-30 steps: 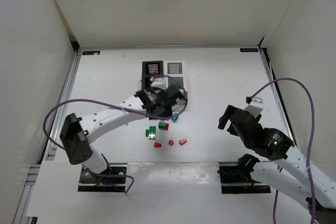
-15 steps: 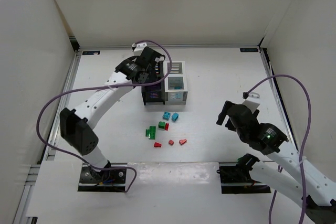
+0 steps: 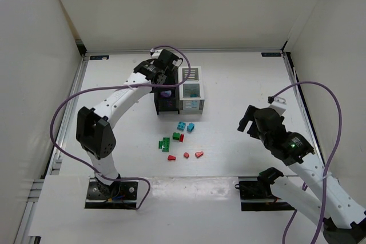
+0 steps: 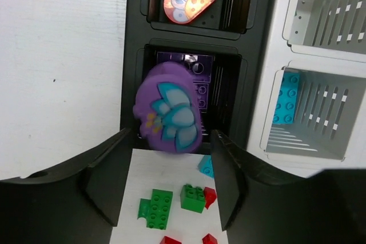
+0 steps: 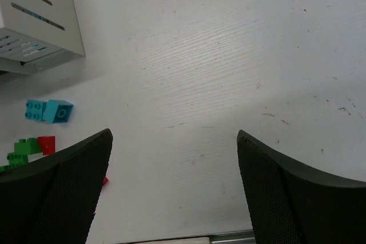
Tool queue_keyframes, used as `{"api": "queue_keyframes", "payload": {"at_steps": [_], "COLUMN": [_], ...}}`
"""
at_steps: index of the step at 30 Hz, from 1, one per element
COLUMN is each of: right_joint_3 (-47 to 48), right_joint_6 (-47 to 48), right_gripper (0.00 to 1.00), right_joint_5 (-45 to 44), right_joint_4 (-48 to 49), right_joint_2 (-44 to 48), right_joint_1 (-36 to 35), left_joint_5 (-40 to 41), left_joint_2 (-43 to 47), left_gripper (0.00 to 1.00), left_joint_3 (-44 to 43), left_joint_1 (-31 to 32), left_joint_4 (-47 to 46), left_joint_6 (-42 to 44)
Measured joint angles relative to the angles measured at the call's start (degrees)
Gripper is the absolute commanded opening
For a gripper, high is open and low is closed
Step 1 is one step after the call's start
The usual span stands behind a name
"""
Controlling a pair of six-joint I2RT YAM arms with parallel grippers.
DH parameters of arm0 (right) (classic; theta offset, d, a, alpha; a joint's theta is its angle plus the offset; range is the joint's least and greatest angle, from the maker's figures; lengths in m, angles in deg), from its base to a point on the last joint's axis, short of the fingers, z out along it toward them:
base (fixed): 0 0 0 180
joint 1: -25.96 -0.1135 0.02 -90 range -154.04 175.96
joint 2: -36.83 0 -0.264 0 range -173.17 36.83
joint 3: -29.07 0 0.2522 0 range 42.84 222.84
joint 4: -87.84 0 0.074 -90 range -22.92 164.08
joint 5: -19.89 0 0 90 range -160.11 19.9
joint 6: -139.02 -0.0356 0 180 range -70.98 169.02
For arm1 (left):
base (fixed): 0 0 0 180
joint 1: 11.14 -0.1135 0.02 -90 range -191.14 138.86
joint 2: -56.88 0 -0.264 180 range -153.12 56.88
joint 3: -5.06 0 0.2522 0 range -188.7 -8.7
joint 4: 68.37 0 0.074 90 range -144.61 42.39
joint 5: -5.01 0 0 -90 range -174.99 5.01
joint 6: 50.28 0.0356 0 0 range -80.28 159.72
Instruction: Sort the legos into containers by color
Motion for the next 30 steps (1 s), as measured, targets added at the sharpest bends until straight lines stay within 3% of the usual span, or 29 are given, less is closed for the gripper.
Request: {"api": "queue_keyframes", "payload": {"at_steps": [3, 7, 11, 13, 18, 24, 30], "right_joint_3": [0.0, 0.0, 0.0, 0.0, 0.9, 6.9, 13.4], "right_joint_6": [0.6, 1.2, 1.4, 1.4, 1.6, 1.4, 1.6], "right_gripper": [0.9, 0.9, 0.9, 0.9, 0.9, 0.88, 0.88], "right_joint_5": [0.7, 1.2, 1.2, 1.0, 0.0, 0.0, -0.7], "right_joint_4": [0.4, 0.8, 1.1, 1.8, 4.8, 11.6, 18.9], "right_joint_2": [0.0, -0.5, -2.1, -3.7, -11.6, -28.8, -45.8], "right_joint_1": [0.1, -0.3, -2.2, -4.2, -12.1, -18.8, -22.9], "left_joint_5": [-0.3, -0.8, -1.7, -2.1, -2.8, -3.6, -4.3], "left_joint_2": [0.0, 0.0, 1.0, 3.4, 19.5, 44.4, 57.0], "left_gripper": [0.78, 0.8, 1.0, 1.0, 1.0, 1.0, 1.0], "left_joint_3": [0.0, 0.0, 0.6, 2.3, 14.4, 32.0, 42.0], "left_joint_1": [0.0, 0.0, 0.0, 0.0, 0.0, 0.2, 0.9], "left_joint_4": [-0.5, -0.7, -0.7, -0.9, -1.2, 2.4, 10.5], "left_joint_6": [0.2, 0.4, 0.8, 0.9, -1.0, -6.2, -9.9]}}
